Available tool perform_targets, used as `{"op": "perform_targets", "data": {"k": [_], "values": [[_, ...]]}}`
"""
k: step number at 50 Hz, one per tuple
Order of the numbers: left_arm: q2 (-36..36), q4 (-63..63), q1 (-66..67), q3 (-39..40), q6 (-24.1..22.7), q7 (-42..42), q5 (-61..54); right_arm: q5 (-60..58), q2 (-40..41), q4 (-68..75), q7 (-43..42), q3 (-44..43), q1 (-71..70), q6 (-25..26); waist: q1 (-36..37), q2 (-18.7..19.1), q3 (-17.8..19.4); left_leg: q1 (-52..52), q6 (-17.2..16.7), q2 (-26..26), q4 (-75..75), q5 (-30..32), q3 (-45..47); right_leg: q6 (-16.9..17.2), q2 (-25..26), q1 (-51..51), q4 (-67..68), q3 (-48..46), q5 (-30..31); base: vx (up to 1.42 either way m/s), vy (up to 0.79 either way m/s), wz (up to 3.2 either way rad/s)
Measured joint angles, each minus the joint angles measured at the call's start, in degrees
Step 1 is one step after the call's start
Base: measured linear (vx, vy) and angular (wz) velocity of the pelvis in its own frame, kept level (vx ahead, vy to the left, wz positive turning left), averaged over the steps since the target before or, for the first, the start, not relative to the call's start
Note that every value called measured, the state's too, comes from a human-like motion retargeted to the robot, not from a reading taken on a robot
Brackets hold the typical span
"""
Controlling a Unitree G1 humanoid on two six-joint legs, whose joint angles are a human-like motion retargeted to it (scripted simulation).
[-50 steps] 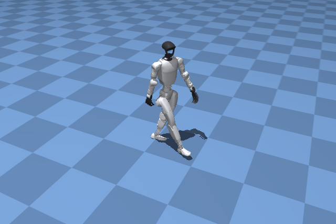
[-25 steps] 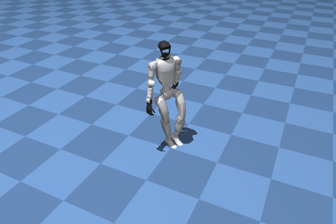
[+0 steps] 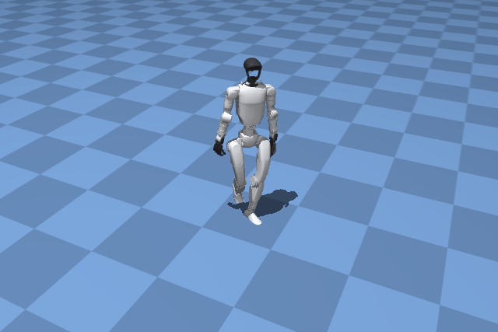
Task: Walk run
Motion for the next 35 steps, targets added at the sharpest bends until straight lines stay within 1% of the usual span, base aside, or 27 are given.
{"op": "perform_targets", "data": {"k": [2,3,5,7,8,10,13,15,17,19,20,21,22,23,24,25,27,28,29,30,32,33,35], "values": [[0.2,-3.6,-4.2,-3.6,-2.3,1.3,-0.5,0.3,0.4,-1.2,-0.6,-0.1,2.8,-0.5,-2.4,1.6,0.0,2.5,-0.5,0.6,-0.9,-0.5,-0.8,-3.1,-0.7,-5.1,0.9,0.0,-7.4,0.95,-0.03,1.17],[0.6,-5.2,-6.2,-5.3,-3.6,1.4,-0.1,1.2,0.5,-1.6,-1.4,0.1,4.2,-1.0,-4.5,2.5,0.0,4.0,-0.7,0.3,-1.6,-0.8,-2.8,-4.4,-1.5,-7.5,0.2,-0.4,-10.8,1.06,-0.05,1.80],[1.7,-7.9,-10.1,-8.5,-5.7,1.1,1.3,3.4,0.9,-2.2,-3.0,0.5,6.8,-1.8,-7.4,3.6,-0.1,6.6,-0.6,-0.5,-2.9,-1.4,-5.8,-5.8,-4.0,-11.5,-3.7,-1.5,-15.8,0.96,-0.09,1.53],[2.9,-10.2,-14.1,-11.0,-6.7,0.9,2.8,4.9,1.4,-2.3,-3.4,0.5,8.7,-2.2,-8.5,2.9,-0.3,9.2,-0.6,-2.3,-4.0,-2.3,-6.5,-3.3,-8.0,-13.6,-11.7,-1.9,-17.0,0.72,-0.11,0.90],[3.6,-11.3,-16.0,-12.2,-7.0,0.7,3.6,5.3,1.6,-2.1,-3.2,0.2,9.2,-2.1,-8.9,2.2,-0.2,10.6,-0.7,-3.2,-4.4,-2.8,-7.0,-2.7,-10.0,-14.6,-15.7,-2.1,-17.1,0.66,-0.14,0.81],[4.9,-13.2,-19.6,-13.9,-7.8,0.3,5.1,5.7,2.1,-1.3,-2.3,-0.8,9.3,-1.7,-9.7,0.8,0.6,13.5,-1.0,-5.2,-4.9,-4.0,-8.5,-2.9,-13.1,-16.5,-23.7,-1.0,-17.2,0.78,-0.22,0.78],[6.1,-15.4,-22.8,-14.9,-9.8,1.0,6.9,5.3,2.6,0.0,-1.0,-2.1,8.4,-0.9,-11.0,-0.2,2.4,18.2,-1.8,-6.4,-5.2,-5.6,-11.2,-2.4,-14.0,-19.0,-33.9,6.0,-19.4,0.80,-0.25,0.76],[6.0,-16.0,-23.3,-15.2,-11.6,2.4,7.3,4.9,2.8,0.2,-0.5,-2.7,8.1,-0.8,-12.2,-0.2,3.4,21.5,-2.6,-6.5,-5.2,-6.5,-13.6,2.0,-13.7,-19.4,-39.4,11.7,-22.1,0.85,-0.29,0.82],[5.3,-15.3,-22.4,-15.2,-13.2,4.0,7.1,4.7,2.8,-0.1,-0.6,-3.0,8.3,-0.9,-12.9,0.3,3.3,23.7,-3.6,-5.9,-4.5,-6.6,-15.0,3.7,-14.4,-19.1,-41.2,10.0,-23.3,0.82,-0.31,0.73],[4.4,-14.0,-20.5,-14.8,-14.1,4.8,7.0,4.3,2.8,-0.6,-1.2,-3.2,8.4,-0.9,-13.7,0.4,2.5,25.1,-4.8,-5.5,-3.3,-5.4,-16.2,2.1,-14.1,-18.4,-39.0,8.6,-23.5,0.76,-0.34,0.61],[3.8,-12.9,-19.4,-14.3,-14.9,5.1,7.1,4.1,2.6,-0.7,-1.4,-3.5,7.9,-0.7,-13.7,0.4,1.6,25.1,-5.6,-5.6,-2.4,-4.3,-16.3,1.0,-14.1,-18.8,-36.9,7.2,-23.8,0.83,-0.42,0.62],[3.4,-11.7,-17.8,-13.9,-15.4,5.0,7.5,3.9,2.5,-0.8,-1.7,-4.0,7.7,-0.6,-14.5,0.2,0.7,25.3,-6.9,-5.5,-1.1,-1.8,-17.1,1.2,-15.2,-18.3,-36.2,3.4,-20.9,0.89,-0.48,0.80],[2.8,-10.3,-15.9,-13.4,-15.8,5.1,8.1,3.9,2.5,-0.7,-2.0,-4.4,7.6,-0.5,-15.2,0.3,-0.1,25.3,-8.2,-5.2,0.5,1.3,-17.8,1.1,-15.3,-17.8,-35.3,2.8,-18.8,1.02,-0.58,1.03],[2.3,-8.8,-13.7,-12.8,-15.9,5.2,9.0,4.1,2.4,-0.5,-2.2,-4.8,7.4,-0.4,-15.8,0.6,-0.9,24.9,-9.7,-4.5,2.8,5.8,-18.3,0.2,-13.3,-17.4,-33.9,8.8,-18.5,1.08,-0.62,0.91],[1.5,-7.0,-11.4,-12.3,-15.5,5.7,10.1,4.7,2.1,-0.2,-2.1,-5.4,7.0,-0.3,-15.8,0.8,-1.3,24.0,-11.3,-4.0,6.4,11.2,-18.4,-0.9,-12.6,-16.7,-32.6,10.4,-19.1,1.07,-0.59,0.75],[0.6,-5.1,-9.0,-11.9,-14.8,6.3,11.4,5.4,1.8,0.1,-1.8,-6.0,6.6,-0.2,-15.5,1.1,-1.5,22.9,-13.0,-3.6,10.5,17.2,-18.3,-2.1,-12.6,-15.7,-31.3,9.8,-20.3,0.94,-0.48,0.56],[-0.5,-0.4,-5.2,-9.9,-12.3,8.4,13.4,7.0,0.8,0.4,-0.6,-6.3,4.6,0.3,-15.2,0.2,-1.3,18.5,-16.1,-3.6,21.9,25.7,-16.4,-4.1,-13.3,-12.3,-31.4,7.8,-22.2,0.79,-0.38,0.37],[-0.6,2.1,-3.7,-8.9,-10.8,9.0,14.0,8.0,0.4,0.3,-0.1,-6.3,3.4,0.5,-14.9,-0.6,-1.4,16.1,-16.8,-3.7,27.3,29.2,-14.2,-4.4,-15.4,-10.7,-32.0,4.2,-22.6,0.73,-0.33,0.29],[-0.5,4.4,-2.2,-7.9,-9.4,9.1,14.4,9.1,0.0,0.0,-0.1,-6.4,2.0,0.8,-14.6,-1.4,-1.6,13.9,-16.0,-2.7,31.3,31.3,-11.2,-5.2,-15.8,-9.4,-32.2,4.0,-23.4,0.79,-0.33,0.29],[-0.4,6.6,-0.6,-7.0,-8.1,8.9,14.7,10.2,-0.3,-0.4,-0.2,-6.6,0.7,1.1,-14.3,-2.1,-1.7,11.7,-14.4,-1.3,34.6,32.6,-7.8,-6.1,-15.3,-8.3,-32.2,5.5,-24.5,0.71,-0.29,0.48],[-0.3,8.9,2.7,-5.6,-5.8,7.3,15.1,12.8,-0.7,-2.0,-0.9,-6.3,-2.3,1.1,-14.1,-2.5,-1.2,7.4,-11.3,0.9,39.2,24.8,-4.3,-7.2,-13.9,-5.7,-33.1,6.4,-25.6,0.61,-0.24,0.49],[-0.5,9.4,4.6,-4.7,-5.0,6.5,15.5,13.8,-0.9,-3.2,-1.2,-6.1,-3.6,0.7,-13.2,-2.9,-0.7,5.3,-10.6,0.8,40.2,21.8,-3.2,-7.3,-14.1,-4.1,-34.1,5.0,-25.6,0.71,-0.27,-0.01],[-1.0,9.7,8.1,-2.7,-4.2,5.4,16.2,15.1,-1.2,-6.2,-1.4,-5.5,-6.0,-0.8,-9.6,-4.3,0.3,0.9,-10.6,-0.2,40.6,17.0,-1.1,-7.6,-14.4,-1.4,-35.9,3.8,-25.7,0.64,-0.23,-0.57]]}}
